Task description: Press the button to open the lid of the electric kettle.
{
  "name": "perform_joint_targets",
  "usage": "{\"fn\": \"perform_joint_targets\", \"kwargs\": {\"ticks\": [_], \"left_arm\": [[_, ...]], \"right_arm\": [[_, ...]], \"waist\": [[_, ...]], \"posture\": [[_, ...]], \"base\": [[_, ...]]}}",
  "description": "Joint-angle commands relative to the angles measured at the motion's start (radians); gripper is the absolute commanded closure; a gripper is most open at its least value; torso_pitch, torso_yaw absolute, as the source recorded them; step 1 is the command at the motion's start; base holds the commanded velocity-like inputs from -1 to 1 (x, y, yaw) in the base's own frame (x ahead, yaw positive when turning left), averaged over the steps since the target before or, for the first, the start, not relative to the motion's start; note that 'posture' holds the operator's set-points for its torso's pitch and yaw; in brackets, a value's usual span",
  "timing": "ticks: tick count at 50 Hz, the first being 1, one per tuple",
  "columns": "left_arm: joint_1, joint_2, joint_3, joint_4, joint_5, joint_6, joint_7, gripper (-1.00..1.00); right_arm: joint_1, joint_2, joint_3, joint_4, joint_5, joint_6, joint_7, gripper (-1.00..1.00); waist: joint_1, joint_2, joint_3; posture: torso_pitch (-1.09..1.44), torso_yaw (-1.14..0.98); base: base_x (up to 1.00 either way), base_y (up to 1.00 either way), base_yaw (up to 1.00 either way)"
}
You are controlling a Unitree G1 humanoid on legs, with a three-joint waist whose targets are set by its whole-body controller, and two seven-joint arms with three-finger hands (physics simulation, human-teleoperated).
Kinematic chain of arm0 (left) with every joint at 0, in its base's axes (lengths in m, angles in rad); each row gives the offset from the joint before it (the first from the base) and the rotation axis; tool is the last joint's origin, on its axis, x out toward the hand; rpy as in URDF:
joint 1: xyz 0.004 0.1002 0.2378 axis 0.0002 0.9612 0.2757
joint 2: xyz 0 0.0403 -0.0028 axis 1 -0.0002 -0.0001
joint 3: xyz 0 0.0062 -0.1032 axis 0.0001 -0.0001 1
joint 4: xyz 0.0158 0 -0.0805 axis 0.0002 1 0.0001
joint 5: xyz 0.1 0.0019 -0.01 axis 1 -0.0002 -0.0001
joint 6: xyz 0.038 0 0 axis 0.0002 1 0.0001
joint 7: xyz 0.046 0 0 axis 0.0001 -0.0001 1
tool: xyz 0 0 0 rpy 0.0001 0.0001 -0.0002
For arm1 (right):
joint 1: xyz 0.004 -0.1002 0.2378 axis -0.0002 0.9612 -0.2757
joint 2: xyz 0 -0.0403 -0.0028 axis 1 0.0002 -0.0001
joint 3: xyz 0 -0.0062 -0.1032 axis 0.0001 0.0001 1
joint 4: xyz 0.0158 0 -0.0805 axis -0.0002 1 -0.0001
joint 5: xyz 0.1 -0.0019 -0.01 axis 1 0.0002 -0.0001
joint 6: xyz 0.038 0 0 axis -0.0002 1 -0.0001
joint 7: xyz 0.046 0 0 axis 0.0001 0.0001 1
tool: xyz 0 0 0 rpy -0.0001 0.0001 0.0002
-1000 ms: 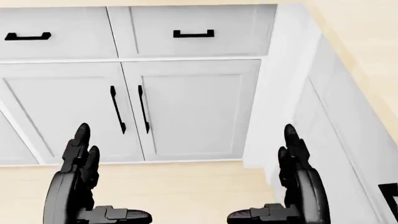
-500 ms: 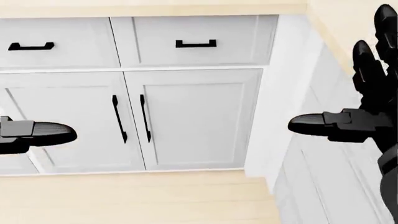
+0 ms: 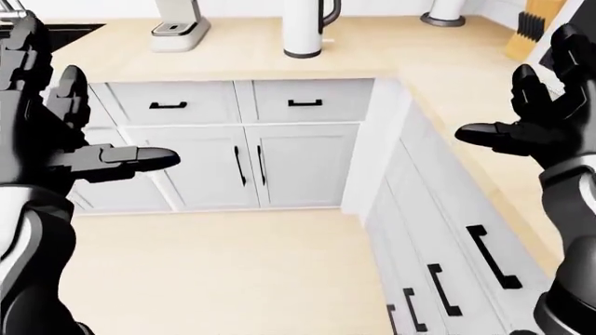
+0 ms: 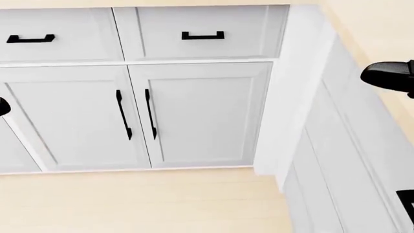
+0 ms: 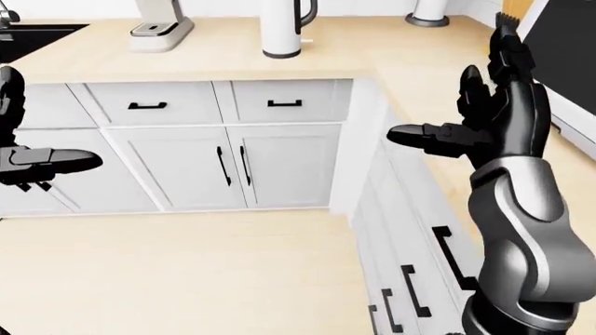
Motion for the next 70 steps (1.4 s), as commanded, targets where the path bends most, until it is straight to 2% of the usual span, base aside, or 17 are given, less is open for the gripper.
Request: {"fn": "perform_joint_targets", "kwargs": {"ticks": [1,12,13,15,23,30,35,40,44,52,55,56,58,65,67,69,70], "left_arm": [[-0.016,0.029,0.014,-0.01,0.0,-0.047,0.001,-1.0],[-0.016,0.054,0.032,0.0,-0.028,-0.048,0.018,-1.0],[-0.013,0.057,0.028,0.001,-0.025,-0.052,0.019,-1.0],[-0.012,0.057,0.026,0.0,-0.025,-0.053,0.02,-1.0],[-0.005,0.057,0.028,0.001,-0.021,-0.059,0.017,-1.0],[-0.015,0.056,0.032,-0.001,-0.036,-0.047,0.027,-1.0],[-0.015,0.058,0.031,-0.001,-0.042,-0.047,0.032,-1.0],[-0.021,0.062,0.035,-0.006,-0.055,-0.038,0.039,-1.0],[-0.026,0.067,0.035,-0.006,-0.065,-0.036,0.048,-1.0],[-0.029,0.075,0.035,-0.004,-0.077,-0.033,0.058,-1.0],[-0.03,0.077,0.034,-0.005,-0.08,-0.032,0.061,-1.0],[-0.03,0.078,0.034,-0.006,-0.082,-0.031,0.062,-1.0],[-0.029,0.078,0.033,-0.006,-0.083,-0.032,0.063,-1.0],[-0.027,0.08,0.033,-0.01,-0.086,-0.03,0.065,-1.0],[-0.028,0.081,0.032,-0.011,-0.087,-0.029,0.065,-1.0],[-0.029,0.081,0.033,-0.01,-0.087,-0.029,0.065,-1.0],[-0.028,0.081,0.032,-0.01,-0.087,-0.03,0.066,-1.0]], "right_arm": [[-0.017,-0.02,-0.009,-0.015,0.006,-0.044,-0.004,-1.0],[-0.025,-0.038,-0.006,-0.025,0.018,-0.034,-0.013,-1.0],[-0.023,-0.037,-0.005,-0.025,0.018,-0.035,-0.013,-1.0],[-0.02,-0.035,-0.001,-0.025,0.014,-0.039,-0.011,-1.0],[-0.015,-0.028,0.004,-0.03,0.009,-0.04,-0.005,-1.0],[-0.02,-0.028,0.002,-0.037,0.012,-0.032,-0.005,-1.0],[-0.021,-0.027,0.003,-0.038,0.013,-0.031,-0.005,-1.0],[-0.026,-0.029,0.004,-0.037,0.013,-0.028,-0.006,-1.0],[-0.03,-0.03,0.005,-0.041,0.015,-0.023,-0.008,-1.0],[-0.036,-0.035,0.004,-0.041,0.019,-0.016,-0.008,-1.0],[-0.036,-0.037,0.004,-0.041,0.02,-0.017,-0.007,-1.0],[-0.037,-0.037,0.001,-0.043,0.023,-0.014,-0.008,-1.0],[-0.038,-0.038,0.0,-0.045,0.025,-0.012,-0.009,-1.0],[-0.034,-0.037,0.002,-0.046,0.027,-0.014,-0.011,-1.0],[-0.034,-0.038,0.001,-0.045,0.027,-0.016,-0.011,-1.0],[-0.033,-0.038,0.001,-0.043,0.027,-0.018,-0.01,-1.0],[-0.033,-0.037,0.001,-0.041,0.026,-0.02,-0.01,-1.0]], "waist": [[0.0,0.001,-0.019],[0.001,0.003,-0.019],[-0.001,0.007,-0.044],[-0.002,0.01,-0.02],[-0.005,0.007,-0.018],[-0.005,0.046,-0.016],[0.003,0.038,-0.024],[0.011,-0.034,-0.022],[-0.001,-0.041,-0.017],[-0.008,0.024,-0.009],[-0.015,0.1,-0.034],[-0.005,0.059,-0.026],[-0.006,0.072,-0.018],[-0.001,0.014,-0.015],[0.002,-0.015,-0.015],[0.004,-0.074,-0.033],[-0.006,-0.024,-0.021]], "posture": [[0.0,0.0],[0.0,0.0],[0.0,0.0],[0.0,0.0],[0.0,0.0],[0.0,0.0],[0.0,0.0],[0.0,0.0],[0.0,0.0],[0.0,0.0],[0.0,0.0],[0.0,0.0],[0.0,0.0],[0.0,0.0],[0.0,0.0],[0.0,0.0],[0.0,0.0]], "base": [[0.0,0.0,0.0],[0.0,0.0,0.0],[0.1,0.0,0.0],[0.12,0.0,0.0],[0.12,0.0,0.0],[0.12,0.0,0.0],[0.12,0.0,0.0],[0.12,0.0,0.0],[0.12,0.0,0.0],[0.12,0.03,0.0],[0.11,0.11,0.0],[0.12,0.11,0.0],[0.12,0.11,0.0],[0.12,0.1,0.0],[0.12,0.1,0.0],[0.12,0.09,0.0],[0.12,0.01,0.0]]}}
